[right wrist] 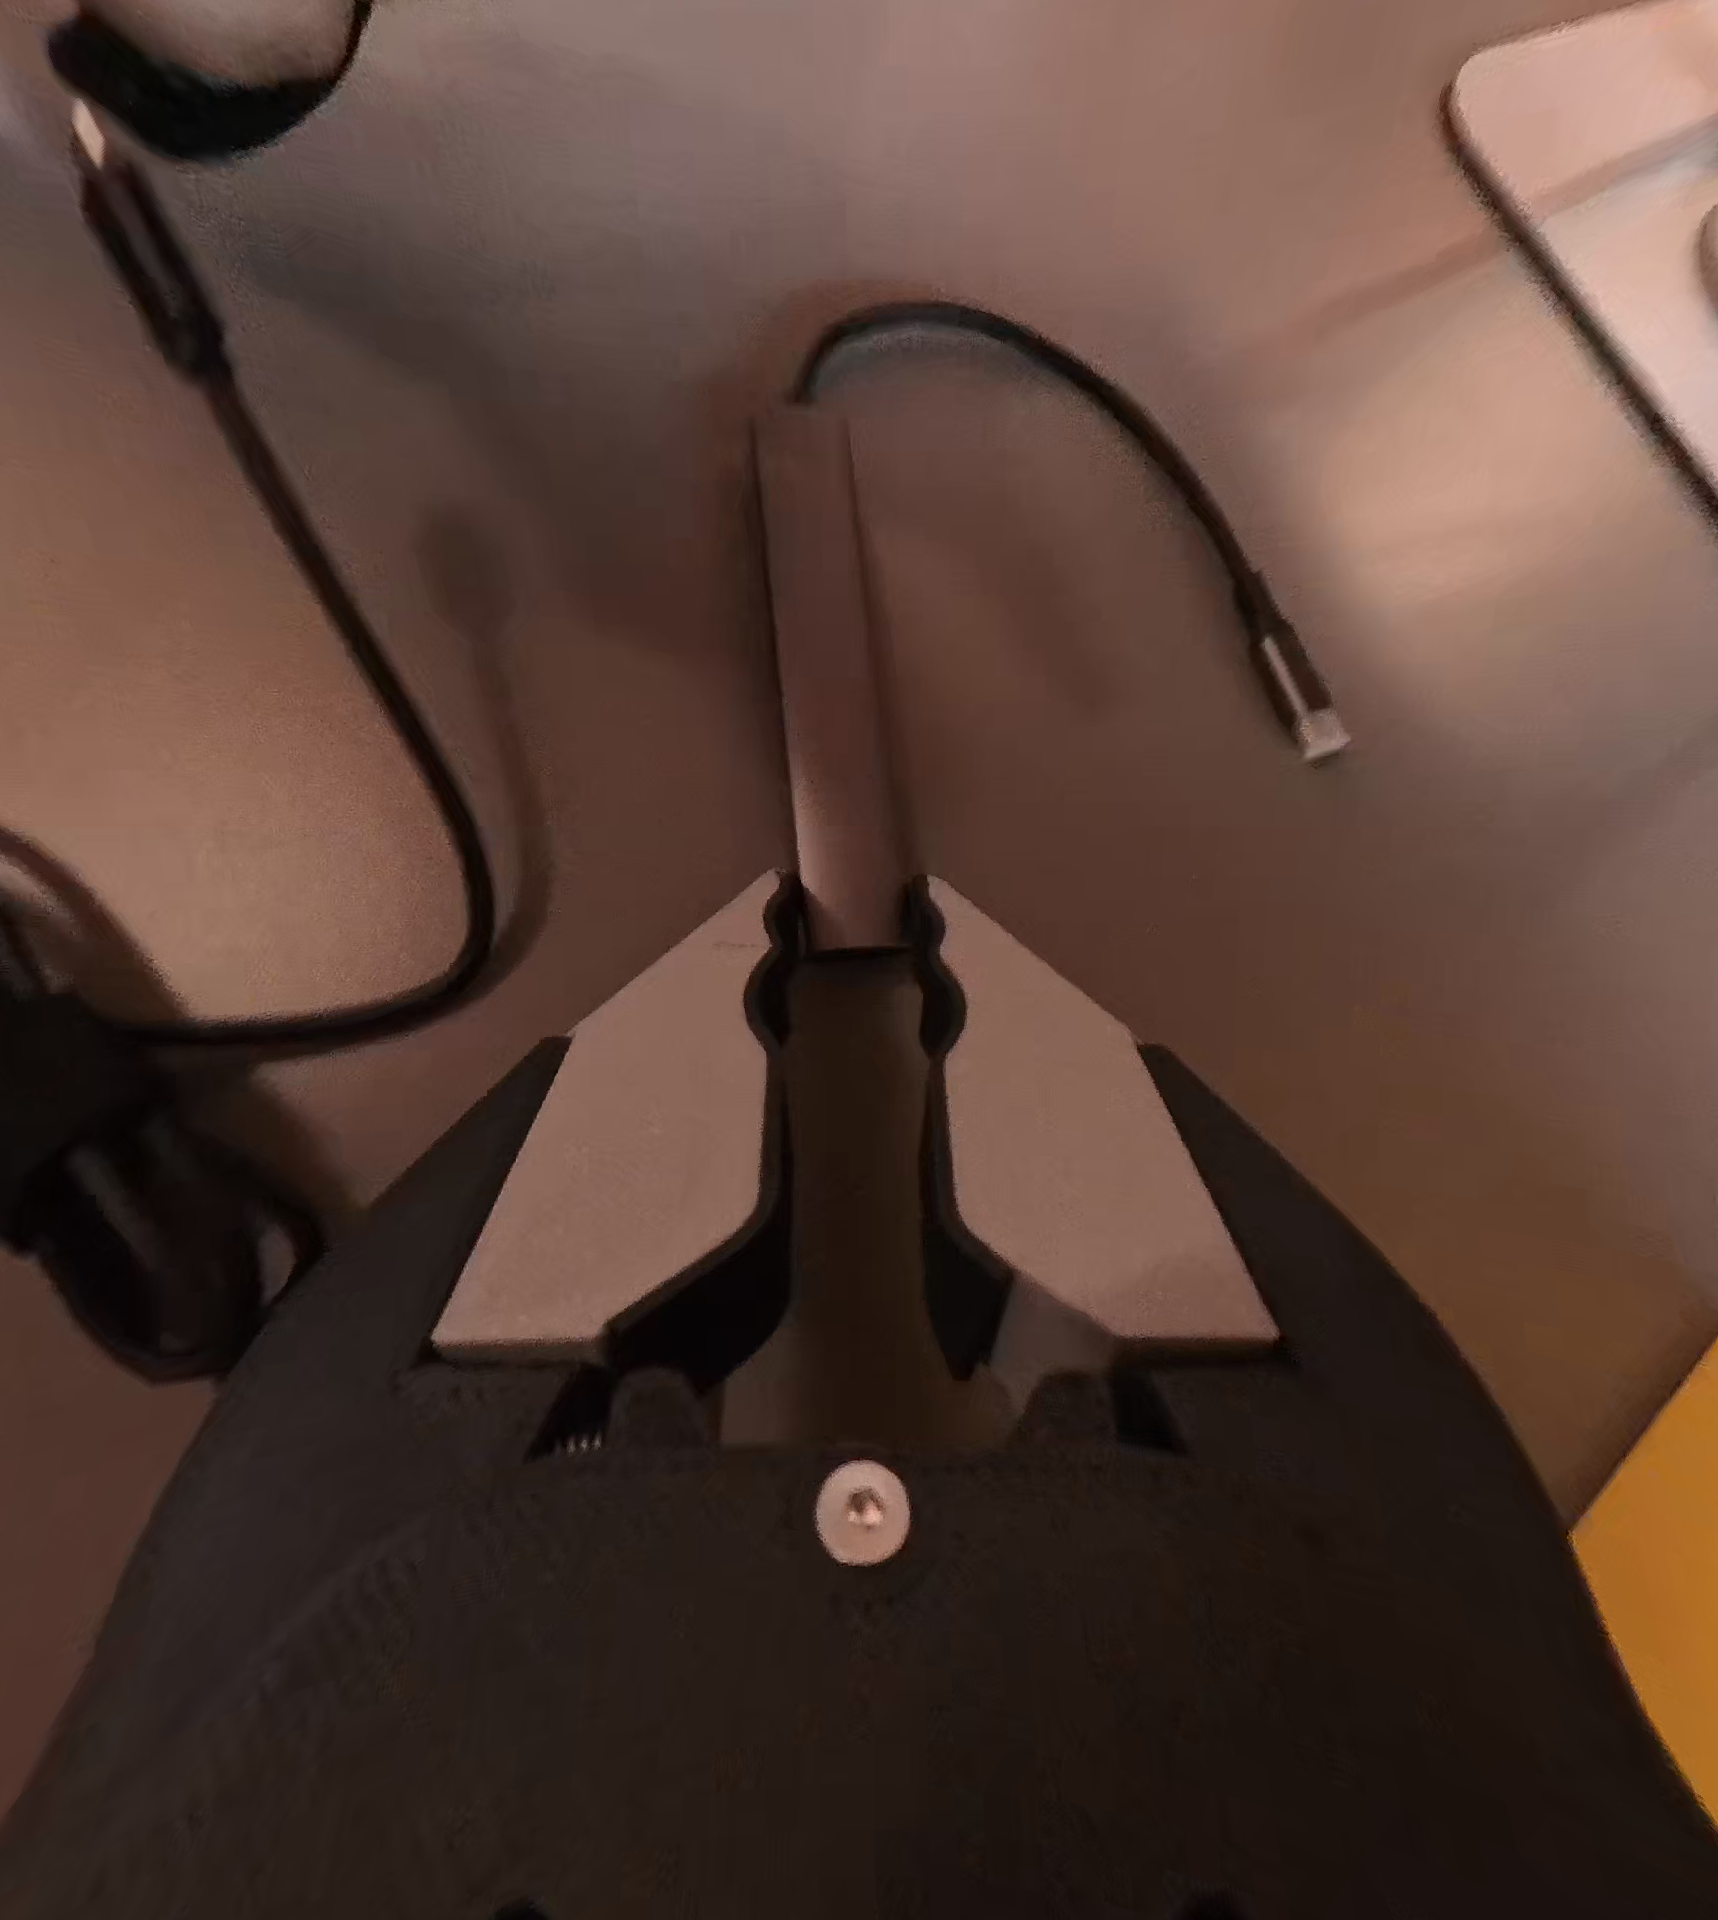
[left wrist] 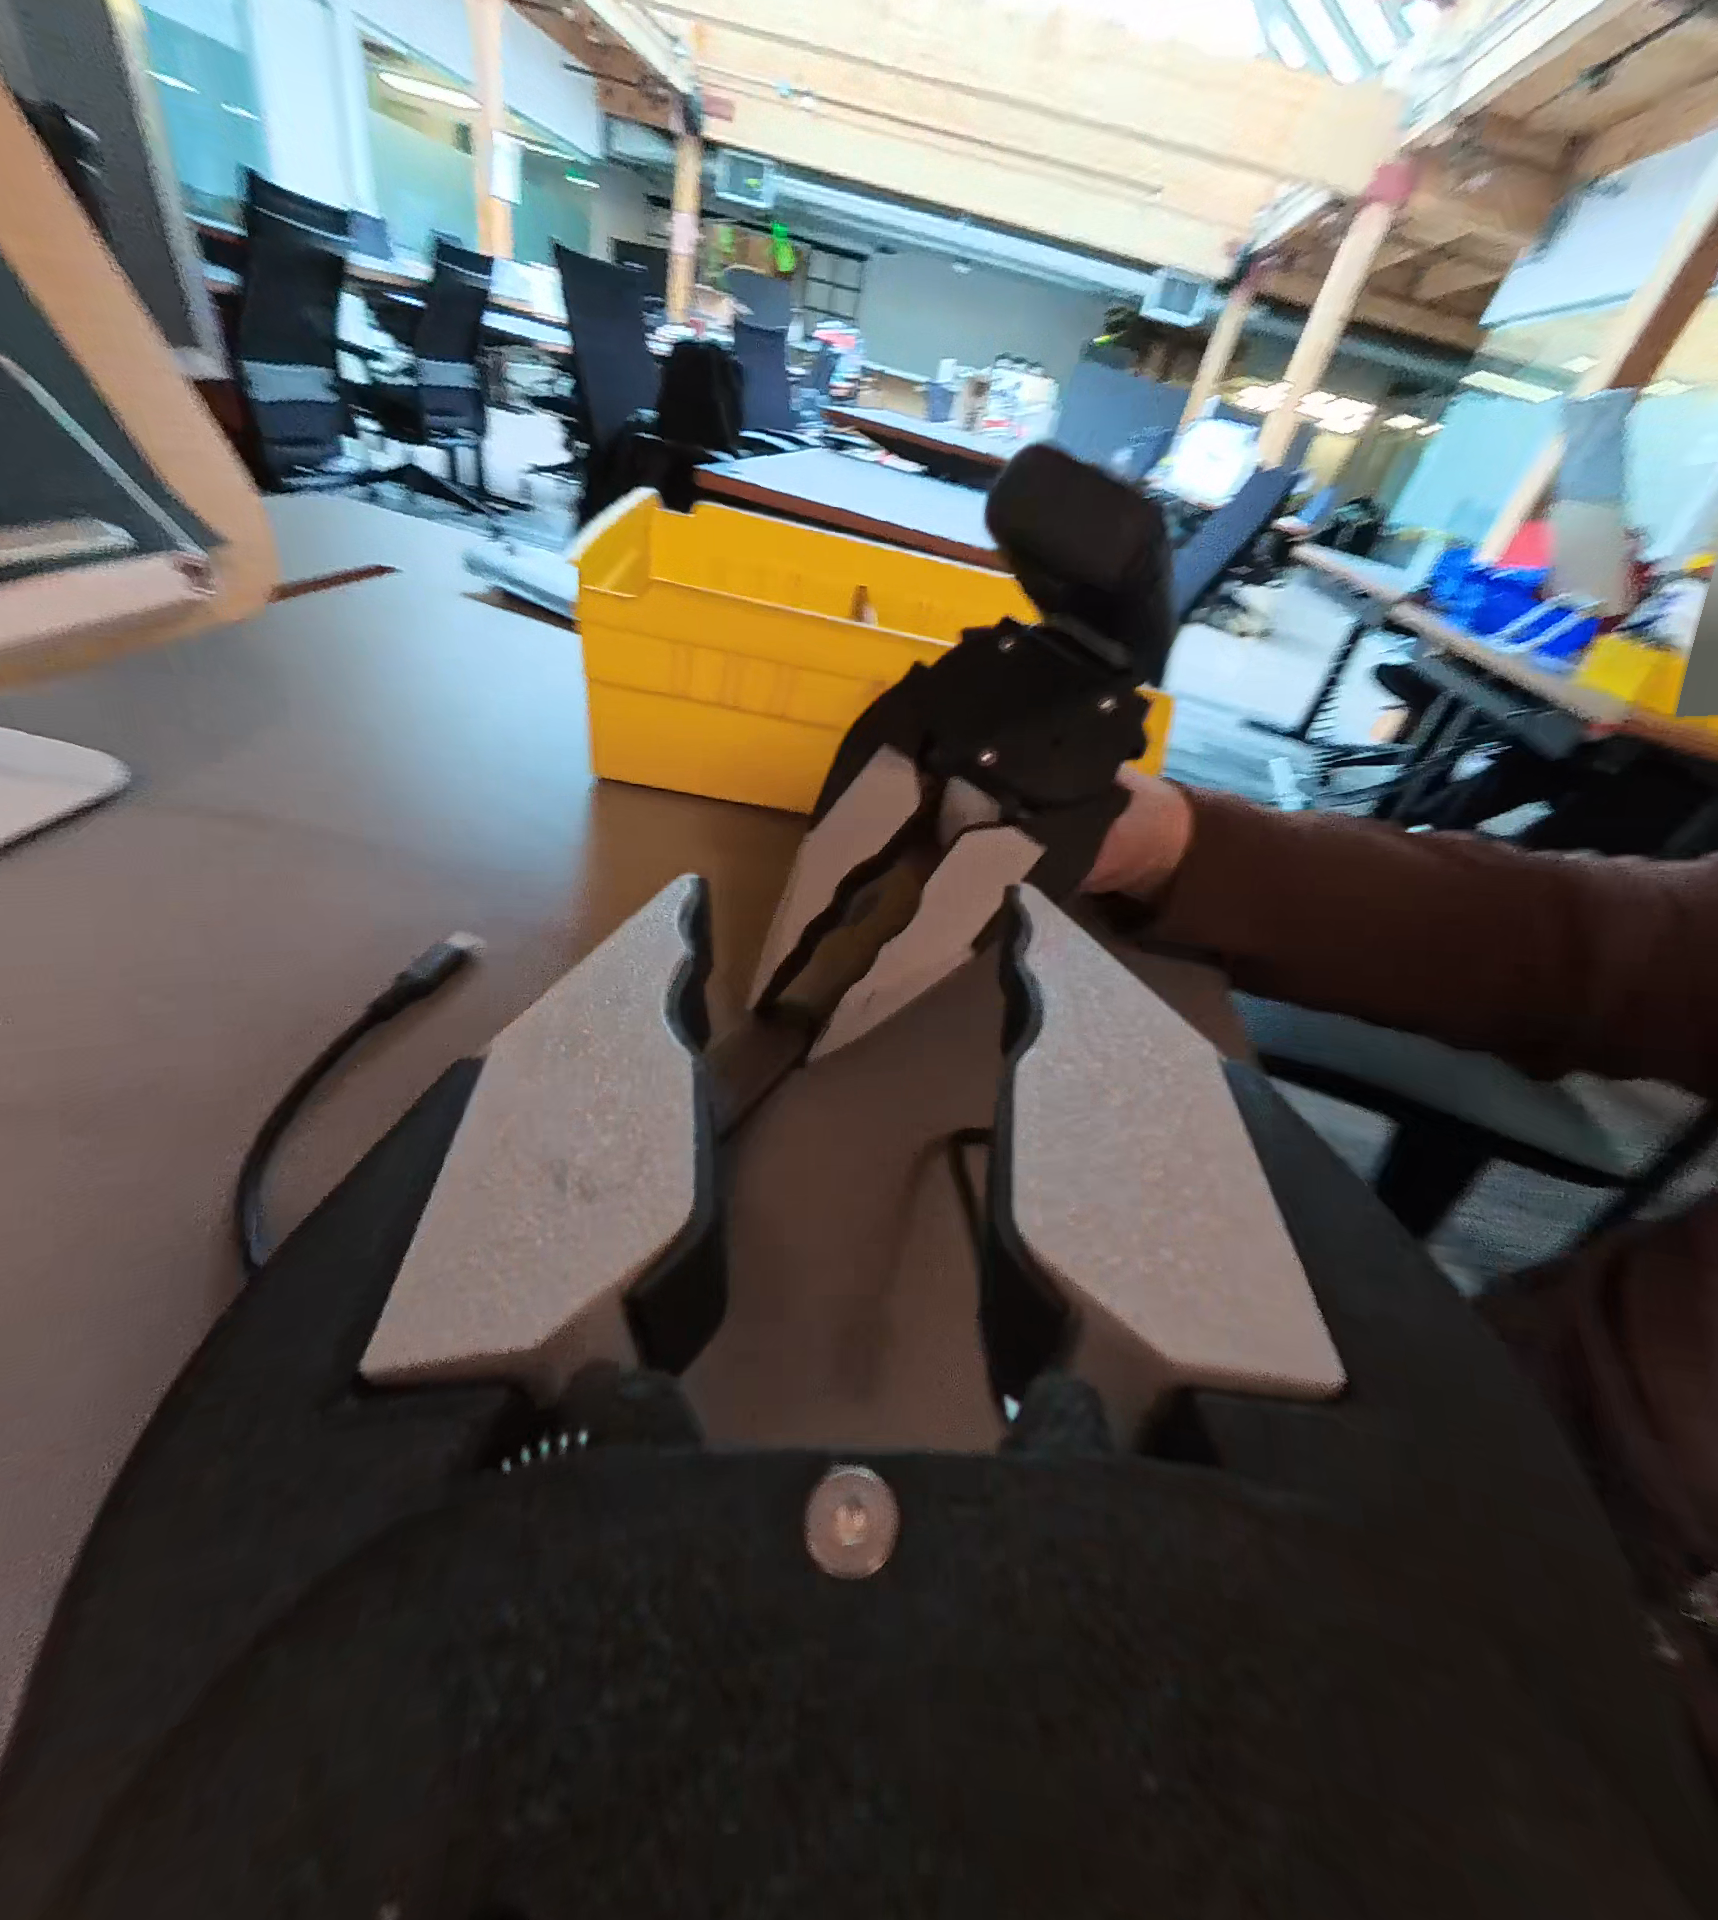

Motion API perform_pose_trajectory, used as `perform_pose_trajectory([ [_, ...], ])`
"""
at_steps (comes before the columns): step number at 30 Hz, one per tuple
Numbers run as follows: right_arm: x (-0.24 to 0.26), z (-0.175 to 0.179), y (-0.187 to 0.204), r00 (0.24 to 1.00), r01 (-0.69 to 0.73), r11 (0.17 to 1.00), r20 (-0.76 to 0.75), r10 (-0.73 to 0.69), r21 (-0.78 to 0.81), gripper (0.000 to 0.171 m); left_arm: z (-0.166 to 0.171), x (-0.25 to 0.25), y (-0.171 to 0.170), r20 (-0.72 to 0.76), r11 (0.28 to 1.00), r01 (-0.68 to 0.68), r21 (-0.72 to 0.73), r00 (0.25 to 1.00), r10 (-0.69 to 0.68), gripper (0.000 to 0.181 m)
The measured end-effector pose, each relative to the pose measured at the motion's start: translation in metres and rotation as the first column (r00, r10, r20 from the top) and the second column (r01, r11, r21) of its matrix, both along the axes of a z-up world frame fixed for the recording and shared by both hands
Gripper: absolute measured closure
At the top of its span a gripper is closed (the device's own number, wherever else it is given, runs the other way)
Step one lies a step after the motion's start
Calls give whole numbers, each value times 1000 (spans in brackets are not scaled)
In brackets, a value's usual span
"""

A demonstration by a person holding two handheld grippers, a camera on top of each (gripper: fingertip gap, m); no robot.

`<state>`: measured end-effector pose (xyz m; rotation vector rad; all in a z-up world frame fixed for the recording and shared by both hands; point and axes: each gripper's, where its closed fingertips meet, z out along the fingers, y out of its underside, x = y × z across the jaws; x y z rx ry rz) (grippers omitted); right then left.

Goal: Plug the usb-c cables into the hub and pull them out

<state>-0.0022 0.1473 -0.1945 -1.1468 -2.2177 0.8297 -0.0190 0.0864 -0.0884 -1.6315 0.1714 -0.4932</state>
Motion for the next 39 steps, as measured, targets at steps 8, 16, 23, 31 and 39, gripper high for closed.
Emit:
perform_pose_trajectory([
  [8, -27, 37, -7, 999, -30, 949, -29, 22, -314, 153, -41, -49, 8, -508, 939, -343, -40, 816, 276, 129],
  [16, -13, 47, -14, 998, -62, 873, -36, 51, -485, 153, -84, -44, 19, -874, 919, -393, -26, 455, 170, 130],
  [23, -16, 46, -14, 996, -60, 915, -87, 27, -400, 153, -75, -48, 17, -944, 920, -388, 45, 286, 167, 170],
  [31, -28, 42, 5, 973, 50, 980, -213, -91, -191, 163, -76, -36, 18, -946, 936, -351, 28, 293, 138, 174],
  [39, -30, 46, -4, 949, 13, 996, -312, -38, -83, 171, -45, -6, 14, -863, 973, -197, 119, 464, 199, 174],
])
